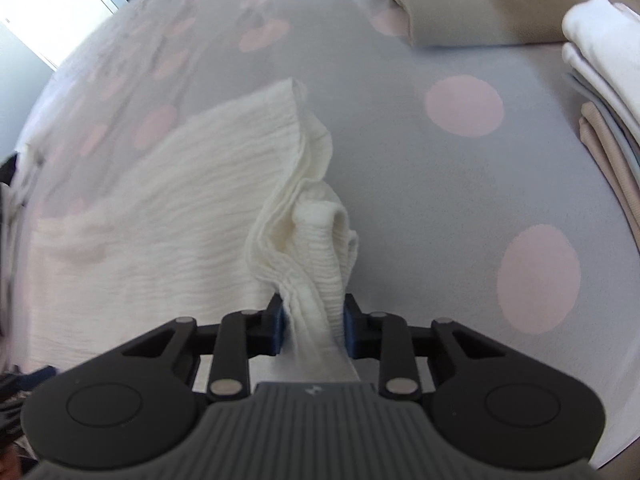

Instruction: Fold clothes

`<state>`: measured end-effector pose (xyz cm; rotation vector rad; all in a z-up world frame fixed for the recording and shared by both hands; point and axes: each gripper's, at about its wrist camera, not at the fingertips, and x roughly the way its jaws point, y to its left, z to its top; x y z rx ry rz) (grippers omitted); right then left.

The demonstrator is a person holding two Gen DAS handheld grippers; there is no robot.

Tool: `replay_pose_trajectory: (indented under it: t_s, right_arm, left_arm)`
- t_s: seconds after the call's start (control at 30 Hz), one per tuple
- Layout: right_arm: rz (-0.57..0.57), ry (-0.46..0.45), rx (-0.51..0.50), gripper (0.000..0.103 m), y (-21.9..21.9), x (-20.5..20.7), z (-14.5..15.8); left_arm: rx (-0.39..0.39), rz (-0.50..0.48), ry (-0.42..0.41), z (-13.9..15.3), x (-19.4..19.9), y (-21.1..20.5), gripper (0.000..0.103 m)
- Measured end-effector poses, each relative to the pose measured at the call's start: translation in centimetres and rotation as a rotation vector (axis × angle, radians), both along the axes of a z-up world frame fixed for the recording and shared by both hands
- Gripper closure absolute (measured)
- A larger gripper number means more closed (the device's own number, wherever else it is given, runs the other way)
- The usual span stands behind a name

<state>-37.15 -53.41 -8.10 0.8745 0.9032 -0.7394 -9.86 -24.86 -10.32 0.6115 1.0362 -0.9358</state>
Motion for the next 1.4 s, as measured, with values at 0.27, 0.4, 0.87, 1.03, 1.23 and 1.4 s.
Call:
replay_pose_trajectory:
  t_s: [0.27,0.4,0.87,1.03,1.23,1.4]
  right_arm:
    - [0.022,-0.266,0.099,0.073,1.2,1.9,5.7]
    - [0.078,-0.328,0.108,0.073,2.9,4.0,8.0]
    - [0.279,-0.38,0.145,0.073,9.0,15.8,10.3]
    - [0.321,-0.338,0.163,0.073,10.9,20.7,8.6]
    - [0.392,-0.226,0.163,0.073,12.7,26.6,5.1]
    - [0.427,-0.112,0.172,0.073,13.8,29.1,1.4]
  left_arm:
    - [-0.019,-0.007,0.002,1.1,0.4,0.3,0.071]
    - [-0.036,0.008,0.002,1.8,1.1,0.8,0.071]
    - [-0.008,0.043,-0.056,2.5,3.6,2.7,0.071]
    - [0.01,0.071,-0.068,2.4,4.9,3.6,0.071]
    - [0.044,0.09,-0.089,2.3,5.9,3.8,0.071]
    - [0.062,0.118,-0.074,2.0,7.1,4.2,0.072]
